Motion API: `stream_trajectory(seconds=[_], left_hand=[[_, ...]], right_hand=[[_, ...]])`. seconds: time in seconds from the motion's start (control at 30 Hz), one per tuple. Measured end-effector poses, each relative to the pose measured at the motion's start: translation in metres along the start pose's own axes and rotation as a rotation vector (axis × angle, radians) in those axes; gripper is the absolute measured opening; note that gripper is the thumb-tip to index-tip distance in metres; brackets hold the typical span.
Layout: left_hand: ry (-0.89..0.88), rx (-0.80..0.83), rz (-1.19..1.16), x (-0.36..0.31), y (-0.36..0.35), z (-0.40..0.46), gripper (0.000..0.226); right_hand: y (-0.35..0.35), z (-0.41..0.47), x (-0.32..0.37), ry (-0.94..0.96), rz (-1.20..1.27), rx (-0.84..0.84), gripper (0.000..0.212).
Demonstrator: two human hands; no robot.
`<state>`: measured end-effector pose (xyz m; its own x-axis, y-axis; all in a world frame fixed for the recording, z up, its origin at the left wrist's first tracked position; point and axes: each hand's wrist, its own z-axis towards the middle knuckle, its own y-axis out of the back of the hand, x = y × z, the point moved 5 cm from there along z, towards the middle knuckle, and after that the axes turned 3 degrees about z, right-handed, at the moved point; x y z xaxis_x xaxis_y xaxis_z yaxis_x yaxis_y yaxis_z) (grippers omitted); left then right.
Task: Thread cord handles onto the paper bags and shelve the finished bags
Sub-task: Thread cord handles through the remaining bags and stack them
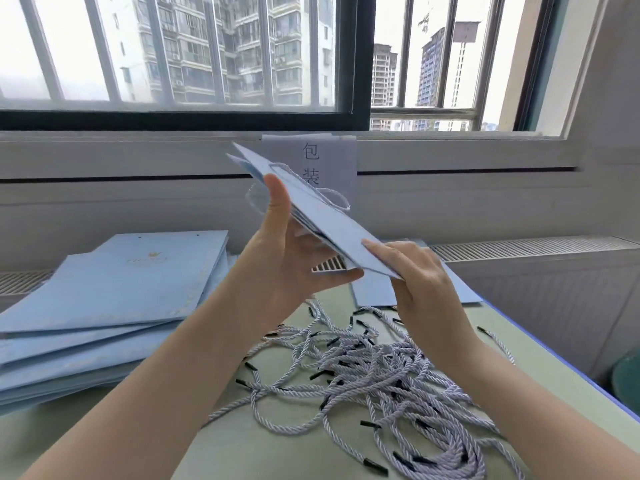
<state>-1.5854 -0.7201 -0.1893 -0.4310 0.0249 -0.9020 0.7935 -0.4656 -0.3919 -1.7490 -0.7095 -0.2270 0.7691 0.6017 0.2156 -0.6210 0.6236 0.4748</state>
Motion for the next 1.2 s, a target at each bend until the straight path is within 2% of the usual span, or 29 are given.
stream_trajectory(seconds=[0.1, 0.13, 0.17, 0.23, 0.3, 0.37, 0.43, 0.5, 0.57, 0.6, 0.7, 0.83, 0.9, 1.07, 1.2], left_hand=[[0.029, -0.127, 0.001, 0.004, 0.014, 0.005, 0.026], [0.045, -0.167, 0.014, 0.007, 0.020, 0.006, 0.020], [0.055, -0.213, 0.019, 0.010, 0.027, 0.008, 0.026], [0.039, -0.299, 0.006, 0.013, 0.040, 0.009, 0.034], [0.012, -0.360, -0.011, 0.015, 0.049, 0.009, 0.034], [-0.022, -0.419, 0.004, 0.016, 0.058, 0.010, 0.031], [-0.039, -0.450, 0.013, 0.021, 0.063, 0.011, 0.030], [-0.044, -0.444, 0.006, 0.027, 0.060, 0.012, 0.028], [-0.043, -0.390, 0.049, 0.033, 0.054, 0.012, 0.025], [-0.037, -0.359, 0.109, 0.036, 0.052, 0.013, 0.023], [-0.003, -0.300, 0.430, 0.040, 0.050, 0.013, 0.024], [0.004, -0.268, 0.783, 0.040, 0.052, 0.015, 0.051], [-0.024, -0.280, 0.946, 0.037, 0.053, 0.016, 0.045], [-0.150, -0.355, 1.227, 0.019, 0.059, 0.017, 0.015], [-0.199, -0.505, 1.510, 0.000, 0.070, 0.011, 0.022]], right_hand=[[0.001, -0.001, -0.006, -0.056, -0.227, -0.017, 0.055], [-0.001, -0.002, -0.008, -0.105, -0.273, -0.012, 0.057], [-0.001, -0.003, -0.010, -0.174, -0.276, -0.013, 0.059], [0.001, -0.004, -0.015, -0.378, -0.147, -0.067, 0.058], [0.004, -0.007, -0.025, -0.711, 0.193, -0.166, 0.052], [-0.004, -0.011, -0.032, -1.068, 0.723, -0.222, 0.038], [-0.018, -0.011, -0.019, -1.252, 1.287, -0.135, 0.018], [-0.028, -0.012, -0.002, -1.254, 1.483, 0.073, 0.019], [-0.035, -0.013, 0.012, -1.194, 1.453, 0.202, 0.015], [-0.037, -0.014, 0.014, -1.189, 1.411, 0.208, 0.010], [-0.037, -0.018, 0.008, -1.237, 1.347, 0.068, 0.008], [-0.028, -0.019, -0.009, -1.235, 1.252, -0.106, 0.012], [-0.022, -0.020, -0.018, -1.248, 1.207, -0.213, 0.013], [-0.007, -0.022, -0.040, -1.277, 1.163, -0.472, 0.010], [0.000, -0.024, -0.048, -1.286, 1.120, -0.516, 0.010]])
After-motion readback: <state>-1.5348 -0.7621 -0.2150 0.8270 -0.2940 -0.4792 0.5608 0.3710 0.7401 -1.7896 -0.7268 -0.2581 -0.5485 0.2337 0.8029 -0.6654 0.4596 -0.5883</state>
